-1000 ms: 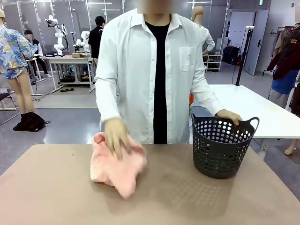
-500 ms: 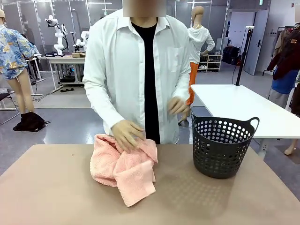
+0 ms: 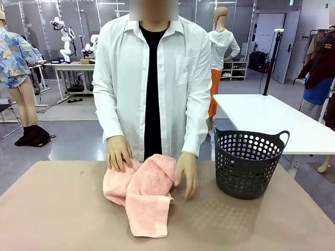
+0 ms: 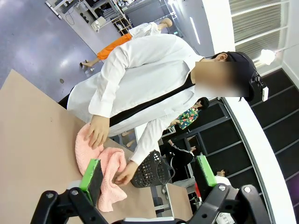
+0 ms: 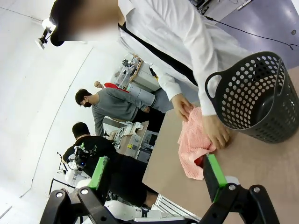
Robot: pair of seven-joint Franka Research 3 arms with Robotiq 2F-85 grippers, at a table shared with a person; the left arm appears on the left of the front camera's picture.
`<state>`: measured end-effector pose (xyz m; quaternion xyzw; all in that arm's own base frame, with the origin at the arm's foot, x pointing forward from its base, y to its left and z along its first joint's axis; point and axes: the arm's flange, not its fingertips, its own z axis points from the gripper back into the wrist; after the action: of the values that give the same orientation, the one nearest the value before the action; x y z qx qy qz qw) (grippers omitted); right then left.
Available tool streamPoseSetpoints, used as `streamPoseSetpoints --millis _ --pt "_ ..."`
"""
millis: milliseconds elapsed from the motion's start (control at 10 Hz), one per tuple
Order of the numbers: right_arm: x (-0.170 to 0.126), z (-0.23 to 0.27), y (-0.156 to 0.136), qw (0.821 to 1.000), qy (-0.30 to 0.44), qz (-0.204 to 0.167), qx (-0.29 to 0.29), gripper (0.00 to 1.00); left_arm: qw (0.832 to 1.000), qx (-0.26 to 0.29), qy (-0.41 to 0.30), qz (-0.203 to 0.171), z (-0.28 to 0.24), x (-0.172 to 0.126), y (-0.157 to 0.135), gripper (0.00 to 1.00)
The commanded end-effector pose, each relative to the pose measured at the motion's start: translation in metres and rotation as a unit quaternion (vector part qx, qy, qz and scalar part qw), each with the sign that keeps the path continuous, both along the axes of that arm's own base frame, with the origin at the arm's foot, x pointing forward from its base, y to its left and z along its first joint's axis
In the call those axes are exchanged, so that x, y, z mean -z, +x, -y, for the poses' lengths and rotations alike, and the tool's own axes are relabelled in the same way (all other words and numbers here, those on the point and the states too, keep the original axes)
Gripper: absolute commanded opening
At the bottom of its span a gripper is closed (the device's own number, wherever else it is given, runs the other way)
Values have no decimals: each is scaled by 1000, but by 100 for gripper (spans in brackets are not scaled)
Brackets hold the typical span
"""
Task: Fold the towel.
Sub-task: Grab the top end of the 100 cm Hotel Towel extended by the human.
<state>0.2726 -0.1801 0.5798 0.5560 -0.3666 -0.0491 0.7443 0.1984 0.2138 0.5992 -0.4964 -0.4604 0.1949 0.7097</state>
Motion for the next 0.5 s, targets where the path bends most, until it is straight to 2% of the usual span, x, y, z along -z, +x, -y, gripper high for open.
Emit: streamPoseSetpoints --millis 0,400 --pt "-2 1 2 1000 2 6 -1 100 1000 4 -2 10 -1 -1 2 100" --pt "-2 1 2 1000 2 6 -1 100 1000 4 -2 10 -1 -1 2 100"
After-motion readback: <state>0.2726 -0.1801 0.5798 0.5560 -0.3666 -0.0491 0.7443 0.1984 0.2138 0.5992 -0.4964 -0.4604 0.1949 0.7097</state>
